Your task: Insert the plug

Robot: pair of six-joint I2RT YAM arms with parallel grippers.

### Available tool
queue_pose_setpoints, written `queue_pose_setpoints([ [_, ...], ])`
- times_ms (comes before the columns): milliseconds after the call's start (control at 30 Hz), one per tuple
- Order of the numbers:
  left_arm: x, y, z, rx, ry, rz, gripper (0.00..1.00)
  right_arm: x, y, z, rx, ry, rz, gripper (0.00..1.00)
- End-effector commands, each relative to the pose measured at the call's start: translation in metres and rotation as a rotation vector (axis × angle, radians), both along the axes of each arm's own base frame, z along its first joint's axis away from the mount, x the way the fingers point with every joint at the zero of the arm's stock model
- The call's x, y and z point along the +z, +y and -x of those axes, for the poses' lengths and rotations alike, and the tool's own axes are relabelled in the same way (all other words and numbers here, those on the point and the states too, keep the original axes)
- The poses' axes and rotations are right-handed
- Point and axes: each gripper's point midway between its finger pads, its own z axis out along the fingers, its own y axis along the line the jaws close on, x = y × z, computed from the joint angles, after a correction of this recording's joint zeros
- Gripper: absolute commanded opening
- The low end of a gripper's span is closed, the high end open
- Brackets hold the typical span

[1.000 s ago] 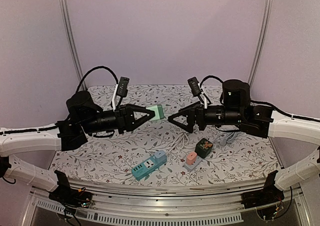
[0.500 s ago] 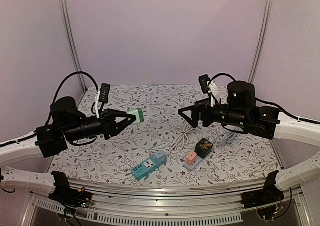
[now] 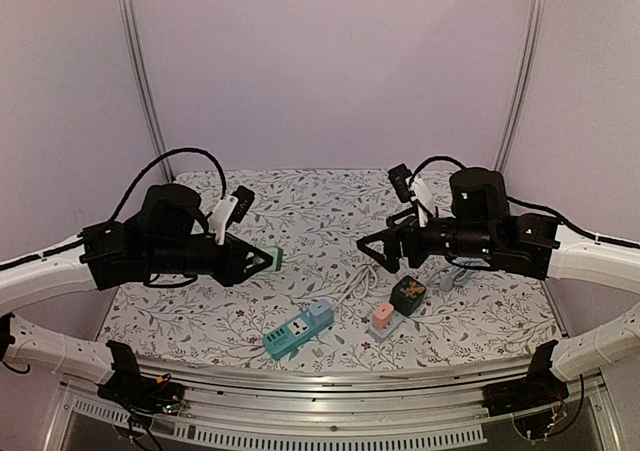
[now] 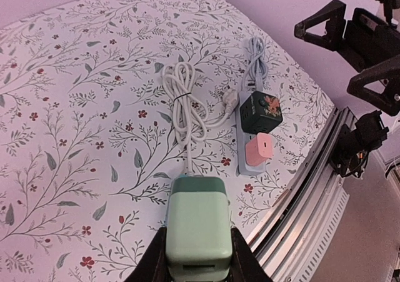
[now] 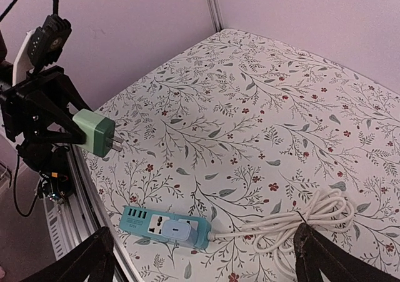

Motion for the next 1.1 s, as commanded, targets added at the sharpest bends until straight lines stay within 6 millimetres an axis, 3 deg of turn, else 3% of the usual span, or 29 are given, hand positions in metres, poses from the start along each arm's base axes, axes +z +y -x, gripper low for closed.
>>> queue_pose_setpoints([
  [0,-0.023,-0.002,0.018,-0.086,0.073,-0.169,0.00,-0.012,-0.010,0.003,0.014,-0.001,0.071,0.99],
  [167,-0.038,-0.005,0.024,-0.110,0.115,-0.300,0.00,-0.020,-0.038,-0.005,-0.066,-0.030,0.176,0.99],
  [400,-0.062,-0.020,0.039,-0.222,0.161,-0.474,0.00,-0.016,-0.073,-0.006,-0.123,-0.071,0.288,0.99],
  [633,-0.076,-0.036,0.045,-0.305,0.197,-0.550,0.00,-0.006,-0.099,-0.012,-0.196,-0.097,0.288,0.99],
  [867,-0.101,-0.034,0.042,-0.296,0.251,-0.691,0.00,-0.005,-0.113,-0.017,-0.250,-0.114,0.313,0.99],
  [1067,-0.112,-0.037,0.034,-0.262,0.270,-0.773,0.00,-0.009,-0.113,-0.019,-0.255,-0.107,0.330,0.99],
])
